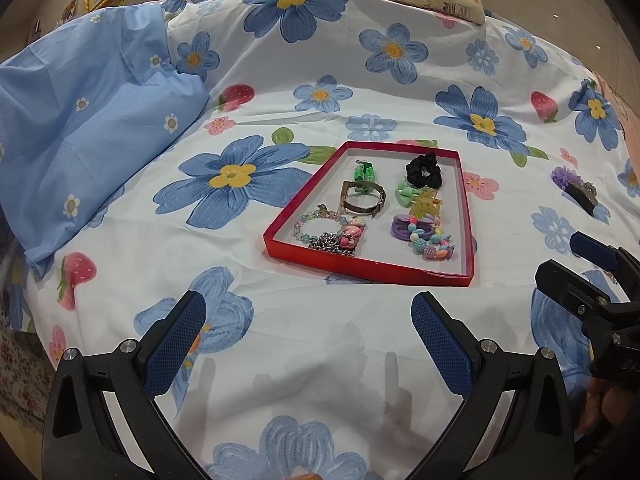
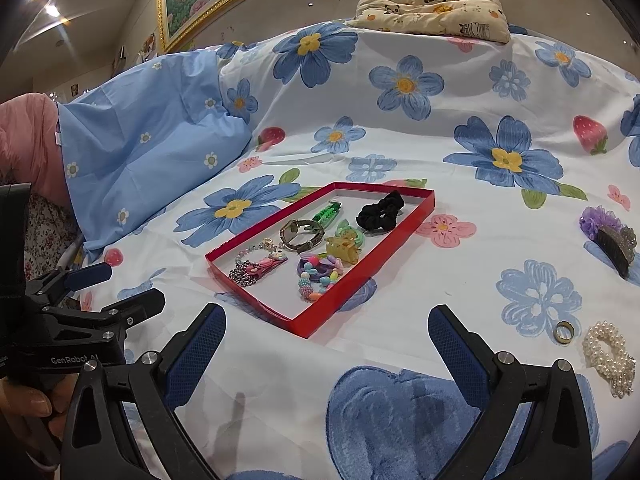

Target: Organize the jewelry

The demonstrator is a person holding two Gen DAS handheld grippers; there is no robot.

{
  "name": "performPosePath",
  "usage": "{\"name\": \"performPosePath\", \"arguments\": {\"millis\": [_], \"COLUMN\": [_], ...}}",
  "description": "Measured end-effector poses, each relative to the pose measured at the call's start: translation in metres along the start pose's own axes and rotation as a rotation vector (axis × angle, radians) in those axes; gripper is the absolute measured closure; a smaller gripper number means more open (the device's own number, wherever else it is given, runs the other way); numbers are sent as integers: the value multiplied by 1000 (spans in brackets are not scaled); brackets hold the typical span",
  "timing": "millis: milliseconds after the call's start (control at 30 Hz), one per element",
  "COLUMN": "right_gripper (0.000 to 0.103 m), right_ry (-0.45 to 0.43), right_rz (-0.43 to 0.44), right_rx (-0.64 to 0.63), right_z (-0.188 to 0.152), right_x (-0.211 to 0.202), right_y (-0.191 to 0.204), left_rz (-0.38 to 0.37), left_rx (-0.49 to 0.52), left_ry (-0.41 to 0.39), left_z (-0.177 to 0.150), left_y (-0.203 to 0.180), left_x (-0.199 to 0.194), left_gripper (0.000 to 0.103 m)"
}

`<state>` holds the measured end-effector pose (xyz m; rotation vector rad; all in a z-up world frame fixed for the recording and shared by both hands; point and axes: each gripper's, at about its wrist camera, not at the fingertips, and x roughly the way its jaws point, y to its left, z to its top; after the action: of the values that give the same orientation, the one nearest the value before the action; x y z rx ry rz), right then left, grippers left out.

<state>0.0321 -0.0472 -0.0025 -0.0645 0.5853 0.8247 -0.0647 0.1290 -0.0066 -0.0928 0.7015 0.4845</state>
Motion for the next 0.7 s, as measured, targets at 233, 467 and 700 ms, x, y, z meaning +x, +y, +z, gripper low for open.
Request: {"name": "performPosePath", "arguments": {"millis": [233, 467, 700], "right_gripper": [1, 1, 1], "right_ry": [1, 0, 1], "right_rz": [1, 2, 5], "right_rx": [2, -3, -5], "right_z": [0, -3, -4], "right_x": [0, 0, 0], "right_y": [0, 5, 7], "left_rz": [-5, -4, -3], "left_rx": [-1, 0, 1], "left_ry": [-2, 1, 0], "left_z": [0, 0, 0], "left_y": [0, 1, 0], "left_x": [2, 2, 2], "left_gripper": [0, 0, 0]}}
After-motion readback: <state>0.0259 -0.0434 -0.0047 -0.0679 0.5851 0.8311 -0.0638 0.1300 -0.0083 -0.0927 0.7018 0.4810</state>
